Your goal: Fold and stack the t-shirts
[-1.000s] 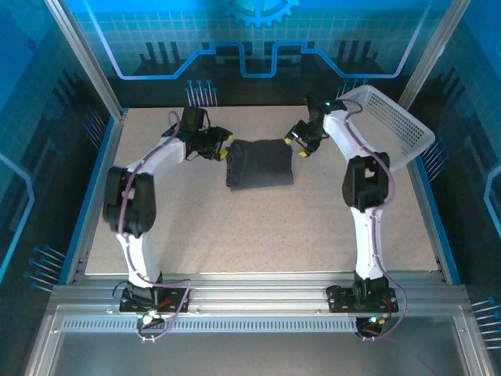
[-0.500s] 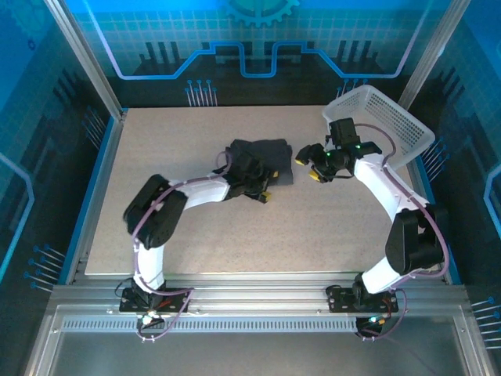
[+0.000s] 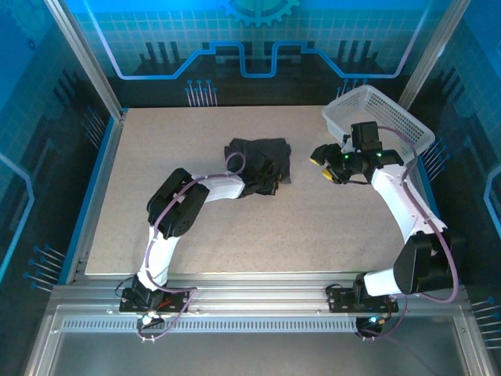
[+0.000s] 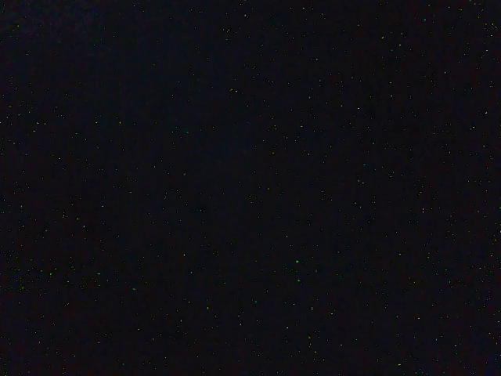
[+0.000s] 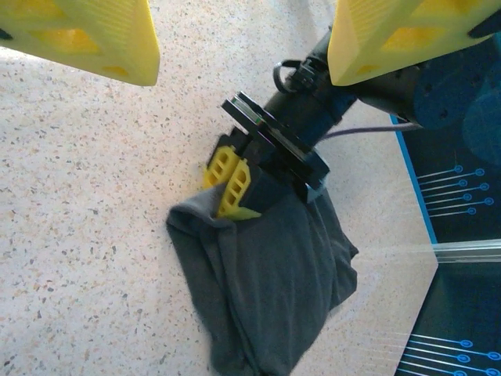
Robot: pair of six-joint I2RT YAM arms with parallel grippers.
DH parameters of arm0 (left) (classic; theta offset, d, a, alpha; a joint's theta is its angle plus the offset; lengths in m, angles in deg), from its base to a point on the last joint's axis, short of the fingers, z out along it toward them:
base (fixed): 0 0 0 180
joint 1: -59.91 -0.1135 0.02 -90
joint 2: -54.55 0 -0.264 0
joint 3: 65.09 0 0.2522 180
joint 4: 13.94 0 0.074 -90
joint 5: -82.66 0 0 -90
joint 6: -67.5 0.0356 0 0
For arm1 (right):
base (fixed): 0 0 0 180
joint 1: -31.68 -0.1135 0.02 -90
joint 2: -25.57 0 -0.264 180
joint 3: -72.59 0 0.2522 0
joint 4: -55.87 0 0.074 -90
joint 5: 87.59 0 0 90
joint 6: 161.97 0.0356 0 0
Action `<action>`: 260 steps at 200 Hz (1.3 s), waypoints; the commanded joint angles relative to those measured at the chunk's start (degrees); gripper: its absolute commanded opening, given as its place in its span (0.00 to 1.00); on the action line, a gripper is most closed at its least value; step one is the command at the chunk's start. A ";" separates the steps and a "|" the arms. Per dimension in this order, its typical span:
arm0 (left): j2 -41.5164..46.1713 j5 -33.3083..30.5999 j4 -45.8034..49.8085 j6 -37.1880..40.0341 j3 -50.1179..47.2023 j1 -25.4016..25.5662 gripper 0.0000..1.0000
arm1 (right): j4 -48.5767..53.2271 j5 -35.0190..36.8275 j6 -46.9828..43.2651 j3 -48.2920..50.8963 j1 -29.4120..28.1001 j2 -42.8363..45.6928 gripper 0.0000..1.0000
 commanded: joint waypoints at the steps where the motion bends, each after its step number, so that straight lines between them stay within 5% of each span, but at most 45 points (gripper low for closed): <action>1: 0.69 -2.18 1.13 3.79 -2.76 -5.86 0.00 | 1.74 -1.96 -1.25 0.51 0.67 1.04 0.58; 28: 6.26 2.14 -0.01 13.49 -8.94 -14.93 0.00 | 2.05 -3.19 -4.45 -2.40 -1.06 0.49 0.57; 50: 7.60 11.72 -4.13 25.75 -11.09 -25.10 0.00 | 1.88 -4.30 -6.10 -4.26 -2.99 0.16 0.57; 75: 5.84 21.30 3.22 40.87 -5.60 -36.07 0.00 | 2.02 -4.36 -7.06 -5.87 -5.49 -0.46 0.57; 106: -0.31 26.72 10.88 50.26 3.94 -45.17 0.00 | 0.80 -4.42 -6.91 -6.44 -7.65 -1.89 0.57; 155: -10.18 29.88 21.40 62.14 20.07 -50.43 0.00 | -1.86 -5.68 -7.43 -7.55 -9.63 -4.07 0.57; 220: -7.26 28.11 23.31 66.95 18.62 -51.47 0.00 | -9.88 -6.55 -5.60 -7.17 -9.69 -3.76 0.57; 232: -4.69 27.09 22.88 67.12 17.63 -51.07 0.14 | -13.66 -6.47 -4.26 -5.52 -9.67 -2.48 0.58; 238: -3.22 26.22 23.00 67.04 17.09 -50.81 0.35 | -15.77 -6.45 -3.48 -4.66 -9.55 -1.81 0.59; 251: 1.31 23.98 23.25 66.99 15.36 -50.04 0.56 | -18.87 -5.93 -2.32 -3.21 -9.46 -0.22 0.61; 260: 5.33 22.14 23.10 66.53 13.41 -49.24 0.83 | -20.14 -5.41 -1.84 -2.65 -9.34 0.64 0.63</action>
